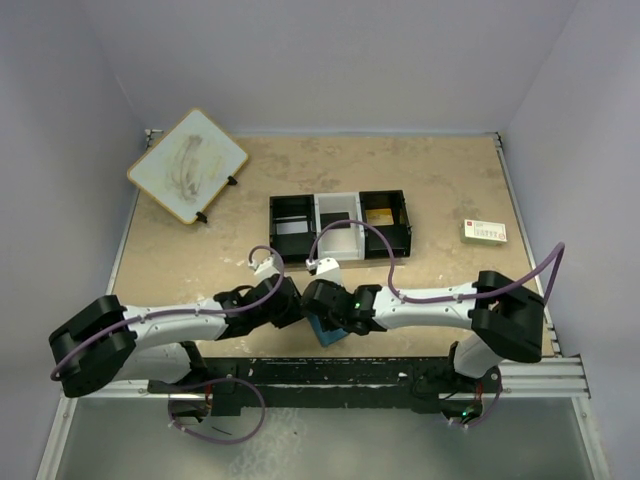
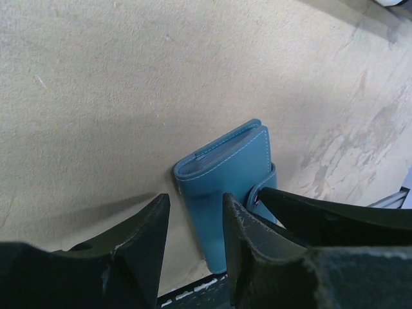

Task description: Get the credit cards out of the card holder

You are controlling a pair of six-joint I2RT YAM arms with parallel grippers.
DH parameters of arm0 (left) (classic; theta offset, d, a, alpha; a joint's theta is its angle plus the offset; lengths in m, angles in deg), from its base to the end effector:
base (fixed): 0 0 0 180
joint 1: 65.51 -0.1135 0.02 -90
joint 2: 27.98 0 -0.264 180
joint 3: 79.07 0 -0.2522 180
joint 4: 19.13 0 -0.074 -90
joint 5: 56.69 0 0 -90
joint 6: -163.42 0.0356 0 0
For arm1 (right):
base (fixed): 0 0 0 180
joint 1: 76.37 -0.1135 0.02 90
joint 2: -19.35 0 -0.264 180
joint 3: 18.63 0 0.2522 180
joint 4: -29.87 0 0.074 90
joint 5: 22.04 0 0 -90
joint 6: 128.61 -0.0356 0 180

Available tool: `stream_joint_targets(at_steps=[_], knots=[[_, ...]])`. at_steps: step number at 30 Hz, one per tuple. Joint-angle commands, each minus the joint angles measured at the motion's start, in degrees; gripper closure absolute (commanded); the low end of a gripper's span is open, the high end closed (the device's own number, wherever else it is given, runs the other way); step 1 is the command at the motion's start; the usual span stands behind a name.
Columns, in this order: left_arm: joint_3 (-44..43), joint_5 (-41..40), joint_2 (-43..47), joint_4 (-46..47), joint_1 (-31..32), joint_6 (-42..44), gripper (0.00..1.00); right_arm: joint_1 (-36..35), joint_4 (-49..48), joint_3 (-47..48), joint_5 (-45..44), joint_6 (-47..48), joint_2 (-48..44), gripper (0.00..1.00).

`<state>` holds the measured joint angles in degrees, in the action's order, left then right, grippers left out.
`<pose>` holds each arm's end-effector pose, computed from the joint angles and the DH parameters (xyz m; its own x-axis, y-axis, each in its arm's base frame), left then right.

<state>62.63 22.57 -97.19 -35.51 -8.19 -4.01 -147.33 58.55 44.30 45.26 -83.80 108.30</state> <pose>0.1225 -0.1787 0.1507 -0.8269 -0.4870 -0.2813 -0.2221 0.7423 -0.6322 0.1120 0.2825 0.1796 -0.7547 -0.1806 -0.6307 -0.3744 0.9080 0.1880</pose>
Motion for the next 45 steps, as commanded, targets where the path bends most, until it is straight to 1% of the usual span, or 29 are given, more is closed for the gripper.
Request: stream_joint_targets(at_steps=[1,5,9,13,15,21,25,30,35,38,45], knots=[[-0.3,0.41,-0.97,2.39,0.81,-0.38,0.64,-1.0,5.04,0.75,-3.42,-4.22,1.92,0.68],[0.14,-0.06,-1.52,2.22,1.18,-0.45,0.65,-1.24,5.13,-0.69,-3.64,-5.24,1.55,0.71],[-0.68,0.34,-4.4,1.84,1.58,0.31,0.64,-1.2,5.78,-1.01,-4.57,-6.53,0.96,0.79],[-2.3,0.02,-6.77,0.95,2.88,1.49,0.64,-1.2,4.67,-1.63,-3.11,-6.74,-0.4,0.86],[-3.26,-1.03,-7.6,-1.08,3.13,1.87,0.63,-1.16,3.13,-2.31,-2.3,-6.6,-1.63,0.89],[-4.43,-5.86,-8.83,-8.05,3.49,2.02,0.66,-0.68,0.21,-4.99,-1.39,-8.11,-6.02,0.92],[-3.89,-7.41,-8.88,-9.53,3.49,1.77,0.7,2.86,-1.39,-7.99,0.48,-6.83,-9.32,0.97],[-4.24,-7.65,-9.75,-9.74,3.5,2.29,0.69,8.33,-5.07,-12.33,5.78,-3.42,-15.52,0.96],[-4.97,-7.5,-9.84,-8.97,3.63,2.83,0.7,10.43,-6.73,-14.97,6.81,-2.7,-21.11,0.87],[-5.54,-7.3,-9.9,-8.47,3.63,3.17,0.69,10.54,-6.19,-14.93,7.08,-2.73,-19.9,0.84],[-6.6,-7.42,-9.92,-9.16,3.76,4.12,0.69,10.54,-4.08,-12.62,6.65,-1.77,-14.25,0.79]])
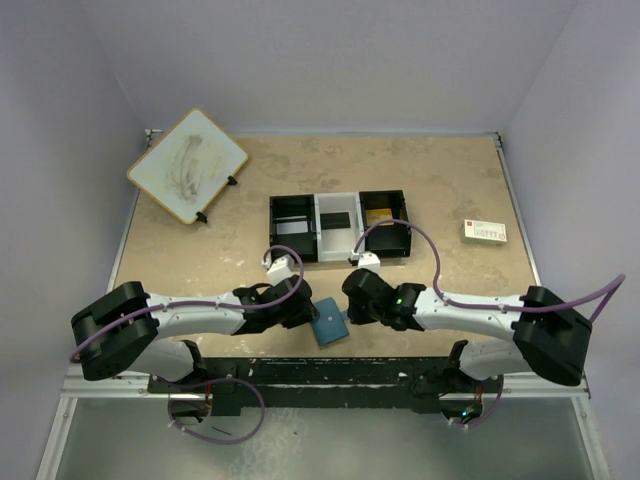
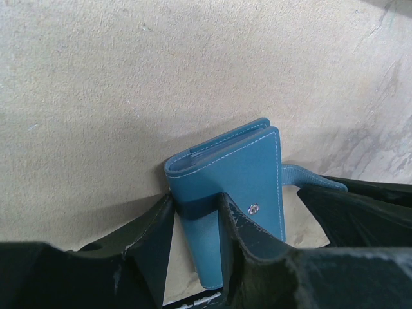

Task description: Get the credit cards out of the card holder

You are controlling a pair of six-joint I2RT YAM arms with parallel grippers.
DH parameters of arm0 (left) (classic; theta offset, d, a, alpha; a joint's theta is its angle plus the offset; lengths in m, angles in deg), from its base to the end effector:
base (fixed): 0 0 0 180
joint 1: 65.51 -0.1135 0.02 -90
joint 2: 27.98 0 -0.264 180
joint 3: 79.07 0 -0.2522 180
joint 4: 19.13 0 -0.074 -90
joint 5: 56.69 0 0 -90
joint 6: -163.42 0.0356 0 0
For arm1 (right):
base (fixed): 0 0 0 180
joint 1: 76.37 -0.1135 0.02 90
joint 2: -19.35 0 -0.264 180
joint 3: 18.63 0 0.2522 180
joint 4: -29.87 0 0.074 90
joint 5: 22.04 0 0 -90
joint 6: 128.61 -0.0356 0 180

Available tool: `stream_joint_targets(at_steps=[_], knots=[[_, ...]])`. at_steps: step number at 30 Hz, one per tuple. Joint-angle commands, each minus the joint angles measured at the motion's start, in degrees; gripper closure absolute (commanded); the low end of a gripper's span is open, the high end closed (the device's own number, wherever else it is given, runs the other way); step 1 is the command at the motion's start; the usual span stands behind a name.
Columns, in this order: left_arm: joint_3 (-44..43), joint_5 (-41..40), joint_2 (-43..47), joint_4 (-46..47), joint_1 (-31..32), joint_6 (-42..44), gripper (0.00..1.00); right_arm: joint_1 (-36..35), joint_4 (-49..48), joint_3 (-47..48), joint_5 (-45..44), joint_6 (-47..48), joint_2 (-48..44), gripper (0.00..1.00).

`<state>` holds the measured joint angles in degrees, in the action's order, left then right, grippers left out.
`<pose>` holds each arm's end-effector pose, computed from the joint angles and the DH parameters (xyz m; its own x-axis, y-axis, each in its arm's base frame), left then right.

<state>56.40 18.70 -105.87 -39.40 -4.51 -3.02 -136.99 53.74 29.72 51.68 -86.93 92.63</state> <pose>0.1240 -0.2052 0.1456 -0.8438 -0.4181 -0.3365 -0.1981 0.8253 -0.5288 0.1284 0.2077 0.1786 -0.8025 0.0359 -0.5955 -0.2203 0.9098 0.3517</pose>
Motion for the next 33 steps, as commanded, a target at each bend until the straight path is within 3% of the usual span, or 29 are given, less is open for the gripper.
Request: stream_joint_targets(at_steps=[1,17,21,28,33], knots=[[-0.4,-3.45,-1.17,-5.27,0.09,3.12,0.69,0.24,0.26,2.05,0.34,1.58,1.57,0.77],[-1.07,-3.49,-1.15,-5.82,0.35,3.98,0.67,0.32,-4.04,2.55,1.21,1.49,3.11,0.74],[-1.1,-3.58,-1.13,-6.05,0.36,4.01,0.67,0.38,-4.14,2.51,0.87,1.19,3.57,0.8],[-1.1,-5.16,1.77,-6.11,0.62,4.19,0.62,0.41,-3.3,2.16,0.88,0.5,-0.15,1.0],[-0.7,-7.98,6.94,-6.59,0.71,3.59,0.53,0.41,-3.97,1.45,2.33,-0.1,-6.2,1.0]])
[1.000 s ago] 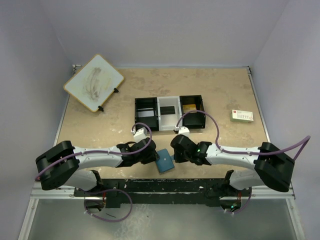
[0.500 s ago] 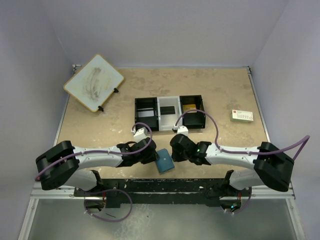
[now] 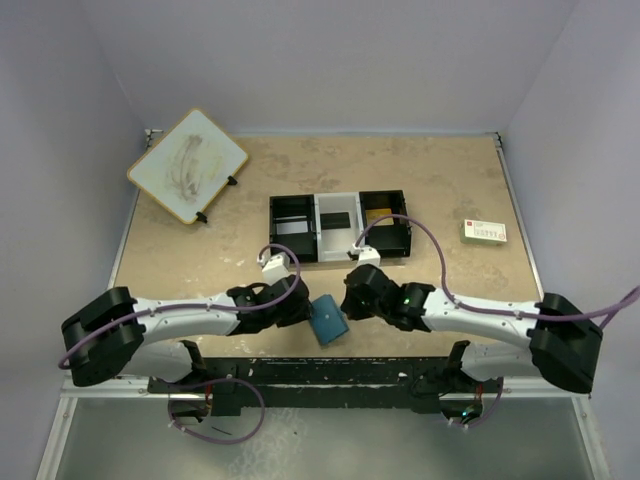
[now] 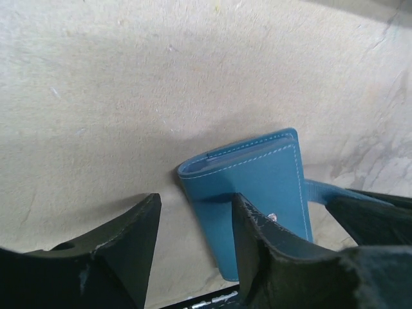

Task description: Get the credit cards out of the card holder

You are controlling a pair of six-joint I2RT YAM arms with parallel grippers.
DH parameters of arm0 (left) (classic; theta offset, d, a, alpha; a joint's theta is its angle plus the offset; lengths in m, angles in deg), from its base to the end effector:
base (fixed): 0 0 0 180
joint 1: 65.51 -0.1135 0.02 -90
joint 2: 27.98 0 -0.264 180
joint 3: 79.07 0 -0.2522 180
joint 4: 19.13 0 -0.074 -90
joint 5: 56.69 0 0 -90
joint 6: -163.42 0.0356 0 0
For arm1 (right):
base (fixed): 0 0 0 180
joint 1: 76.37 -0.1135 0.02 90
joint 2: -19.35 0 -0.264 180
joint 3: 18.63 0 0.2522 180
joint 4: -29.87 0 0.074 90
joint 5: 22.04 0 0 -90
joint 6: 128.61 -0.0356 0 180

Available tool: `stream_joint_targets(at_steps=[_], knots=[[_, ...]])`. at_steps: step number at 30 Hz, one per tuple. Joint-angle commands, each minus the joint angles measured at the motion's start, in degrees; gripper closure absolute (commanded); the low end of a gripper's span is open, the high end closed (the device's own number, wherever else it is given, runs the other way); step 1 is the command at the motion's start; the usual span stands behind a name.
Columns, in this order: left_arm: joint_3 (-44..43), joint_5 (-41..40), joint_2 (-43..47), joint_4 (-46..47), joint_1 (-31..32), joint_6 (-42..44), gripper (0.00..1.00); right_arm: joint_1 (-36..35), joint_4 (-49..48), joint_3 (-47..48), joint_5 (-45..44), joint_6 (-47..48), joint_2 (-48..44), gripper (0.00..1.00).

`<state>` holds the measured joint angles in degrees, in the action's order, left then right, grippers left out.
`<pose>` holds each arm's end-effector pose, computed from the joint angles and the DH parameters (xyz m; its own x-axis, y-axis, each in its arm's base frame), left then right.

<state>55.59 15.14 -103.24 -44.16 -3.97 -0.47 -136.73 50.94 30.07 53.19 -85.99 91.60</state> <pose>0.1210 -0.1999 0.1547 -0.8288 -0.3866 -0.4046 -0.1667 0.8608 -0.4809 0.1305 0.2110 0.1880 -0.7876 0.0546 -0.6137 -0.2527 0.8798 0.4025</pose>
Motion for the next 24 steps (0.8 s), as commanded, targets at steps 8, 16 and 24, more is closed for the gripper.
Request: stream_joint_targets(at_steps=[8,16,24], knots=[[1.54,-8.84,12.05,-3.41,0.16,-1.35,0.42,0.11,-7.01,-0.04,7.32,-0.77,-10.52,1.0],[3.6,-11.9,18.0,-5.96,0.16,-5.87,0.37,0.14,-8.56,1.98,9.56,1.41,-8.63,1.0],[3.69,-11.67,18.95,-7.4,0.11,-6.39,0.37,0.14,-7.9,4.04,9.67,2.16,-7.85,1.0]])
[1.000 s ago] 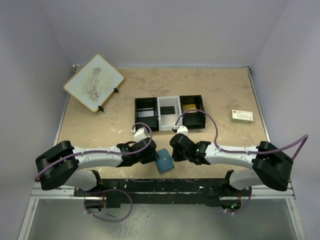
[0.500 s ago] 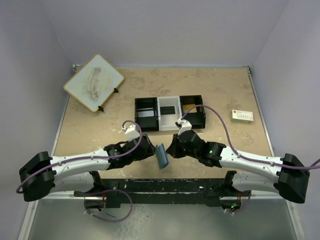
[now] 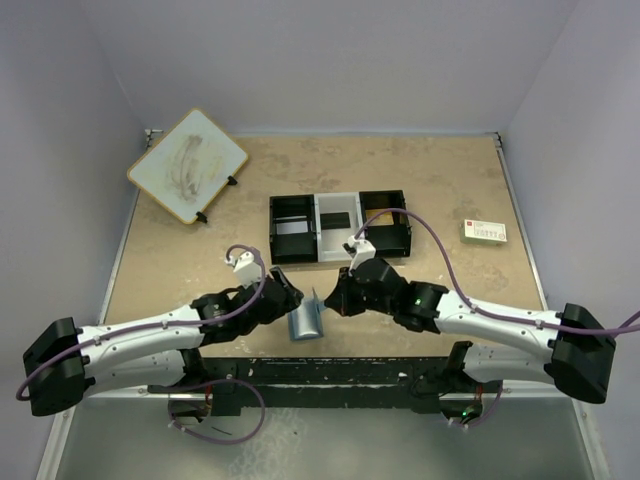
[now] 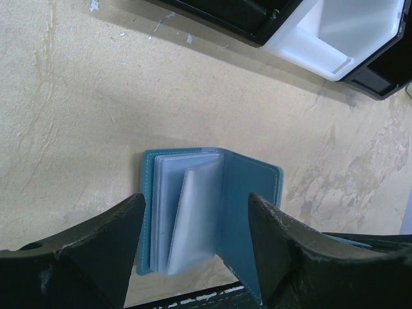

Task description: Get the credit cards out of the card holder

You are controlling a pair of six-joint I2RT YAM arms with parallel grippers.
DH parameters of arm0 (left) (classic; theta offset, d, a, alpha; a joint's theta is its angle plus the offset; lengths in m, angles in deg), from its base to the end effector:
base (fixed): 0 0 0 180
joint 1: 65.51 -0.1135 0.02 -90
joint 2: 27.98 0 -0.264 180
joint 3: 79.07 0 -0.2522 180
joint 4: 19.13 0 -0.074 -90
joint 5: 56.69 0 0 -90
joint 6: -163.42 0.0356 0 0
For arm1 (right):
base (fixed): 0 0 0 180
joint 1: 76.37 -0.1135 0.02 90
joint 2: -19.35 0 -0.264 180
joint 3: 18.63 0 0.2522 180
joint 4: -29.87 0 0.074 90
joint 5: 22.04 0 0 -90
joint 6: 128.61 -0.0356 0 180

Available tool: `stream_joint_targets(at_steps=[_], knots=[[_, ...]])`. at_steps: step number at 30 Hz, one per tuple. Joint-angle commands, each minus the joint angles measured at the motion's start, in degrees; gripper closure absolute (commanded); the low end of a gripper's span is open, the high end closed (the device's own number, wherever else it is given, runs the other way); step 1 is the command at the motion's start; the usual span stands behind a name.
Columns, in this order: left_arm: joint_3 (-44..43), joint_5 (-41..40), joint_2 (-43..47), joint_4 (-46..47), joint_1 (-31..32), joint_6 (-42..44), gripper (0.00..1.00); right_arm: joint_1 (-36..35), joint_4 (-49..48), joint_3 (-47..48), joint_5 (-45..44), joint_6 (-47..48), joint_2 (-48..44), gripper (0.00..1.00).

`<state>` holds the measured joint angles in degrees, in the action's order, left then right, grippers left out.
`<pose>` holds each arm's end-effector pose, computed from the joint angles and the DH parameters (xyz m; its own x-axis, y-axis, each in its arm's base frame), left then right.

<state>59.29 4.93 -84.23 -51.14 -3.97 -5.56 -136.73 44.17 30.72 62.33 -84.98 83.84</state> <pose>0.1053 -0.1587 0.1928 -0.6727 -0.5711 -0.4704 -0.2219 0.7622 -0.6081 0.1242 0.2113 0.2321 -0.7632 0.1152 -0.6358 -0.3917 0.7000 0.5971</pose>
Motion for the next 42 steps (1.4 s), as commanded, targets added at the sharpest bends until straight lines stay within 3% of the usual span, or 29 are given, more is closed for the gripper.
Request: stream_joint_targets(at_steps=[1,7,12,21,26,32,42], knots=[[-0.31,-1.35,-0.5,-0.76,0.16,-1.25,0.37,0.12,-0.72,3.71,0.41,1.11,0.12,1.0],[-2.12,-1.5,-2.15,-2.51,0.12,-0.34,0.37,0.11,6.43,5.14,-5.6,-0.43,2.16,0.98],[-2.75,-0.28,-2.28,-0.14,0.16,1.93,0.38,1.44,7.31,0.34,-8.05,-4.37,0.85,0.98],[-3.16,7.85,-7.97,10.66,0.12,6.35,0.41,3.75,-1.2,-14.31,-4.15,-15.88,-5.35,0.98],[-4.9,8.5,-10.46,10.56,0.16,7.47,0.43,3.8,-5.61,-20.2,-4.52,-21.49,-12.35,0.97],[-5.98,8.24,-9.89,9.32,0.16,8.37,0.43,3.91,-3.4,-21.45,-5.09,-22.53,-14.89,0.96],[-6.84,6.49,-12.22,6.03,0.16,8.78,0.43,3.86,-5.2,-20.95,-4.31,-22.16,-10.73,0.95]])
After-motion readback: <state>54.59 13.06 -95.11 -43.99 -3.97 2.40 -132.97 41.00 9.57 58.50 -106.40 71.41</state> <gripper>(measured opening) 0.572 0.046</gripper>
